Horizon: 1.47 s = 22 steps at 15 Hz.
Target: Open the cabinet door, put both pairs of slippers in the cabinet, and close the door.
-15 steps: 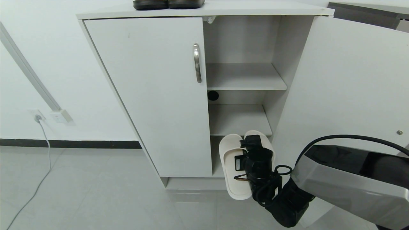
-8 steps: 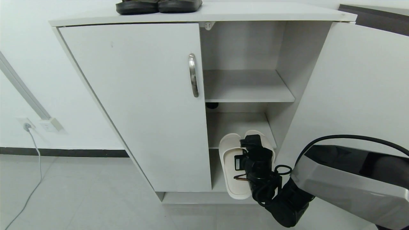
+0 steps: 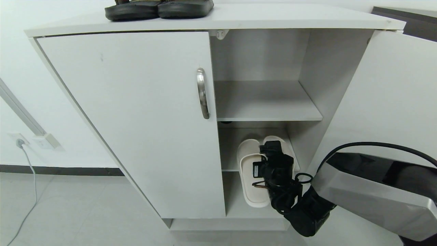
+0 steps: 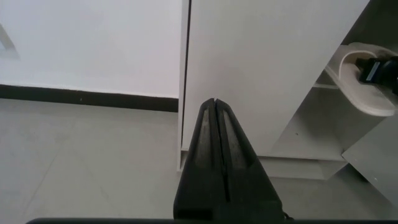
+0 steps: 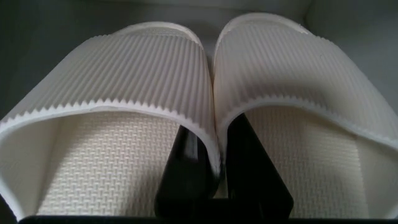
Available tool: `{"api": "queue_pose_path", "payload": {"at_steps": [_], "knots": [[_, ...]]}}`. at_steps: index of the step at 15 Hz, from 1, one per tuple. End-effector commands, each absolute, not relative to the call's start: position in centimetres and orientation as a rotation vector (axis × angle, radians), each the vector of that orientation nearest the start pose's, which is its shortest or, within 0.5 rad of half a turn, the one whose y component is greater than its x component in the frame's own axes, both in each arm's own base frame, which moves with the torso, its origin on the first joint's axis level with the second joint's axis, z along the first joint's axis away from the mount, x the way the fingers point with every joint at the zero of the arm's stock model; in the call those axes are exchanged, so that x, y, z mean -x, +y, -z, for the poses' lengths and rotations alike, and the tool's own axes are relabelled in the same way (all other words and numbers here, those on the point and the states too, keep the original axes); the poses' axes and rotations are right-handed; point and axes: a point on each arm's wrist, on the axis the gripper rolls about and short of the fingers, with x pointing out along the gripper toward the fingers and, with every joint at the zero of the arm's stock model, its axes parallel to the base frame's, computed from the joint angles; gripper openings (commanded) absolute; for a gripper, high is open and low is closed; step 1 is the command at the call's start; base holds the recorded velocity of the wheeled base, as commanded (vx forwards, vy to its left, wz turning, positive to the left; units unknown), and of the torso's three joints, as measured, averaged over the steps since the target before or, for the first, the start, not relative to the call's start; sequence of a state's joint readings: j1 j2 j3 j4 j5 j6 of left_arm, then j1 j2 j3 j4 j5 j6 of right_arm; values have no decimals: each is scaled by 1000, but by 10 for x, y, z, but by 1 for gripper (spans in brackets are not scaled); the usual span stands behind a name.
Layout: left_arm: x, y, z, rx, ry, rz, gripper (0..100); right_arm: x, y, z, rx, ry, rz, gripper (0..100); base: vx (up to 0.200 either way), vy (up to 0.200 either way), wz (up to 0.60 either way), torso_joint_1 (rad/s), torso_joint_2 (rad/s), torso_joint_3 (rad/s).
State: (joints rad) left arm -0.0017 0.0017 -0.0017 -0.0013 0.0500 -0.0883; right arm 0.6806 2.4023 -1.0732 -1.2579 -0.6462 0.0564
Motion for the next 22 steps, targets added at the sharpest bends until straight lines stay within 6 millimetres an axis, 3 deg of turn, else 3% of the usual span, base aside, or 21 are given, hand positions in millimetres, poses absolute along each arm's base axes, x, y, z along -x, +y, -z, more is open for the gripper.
{"api": "queue_pose_path", "payload": {"at_steps": [1,6,12,17,22], "knots": [[23,1,-76,89,-2,-49,0,-365,260,-33,-12,59,-3,0,0,0,0,0,0,0],[23,1,-76,89,-2,-49,0,-397,266,-30,-16,57,6,0,0,0,0,0,0,0],[23,1,-76,89,-2,-52,0,-429,270,-50,-22,44,18,0,0,0,0,0,0,0],[23,1,-76,89,-2,-55,0,-447,273,-61,-16,26,28,0,0,0,0,0,0,0],[23,1,-76,89,-3,-57,0,-452,275,-52,3,32,20,0,0,0,0,0,0,0]]}}
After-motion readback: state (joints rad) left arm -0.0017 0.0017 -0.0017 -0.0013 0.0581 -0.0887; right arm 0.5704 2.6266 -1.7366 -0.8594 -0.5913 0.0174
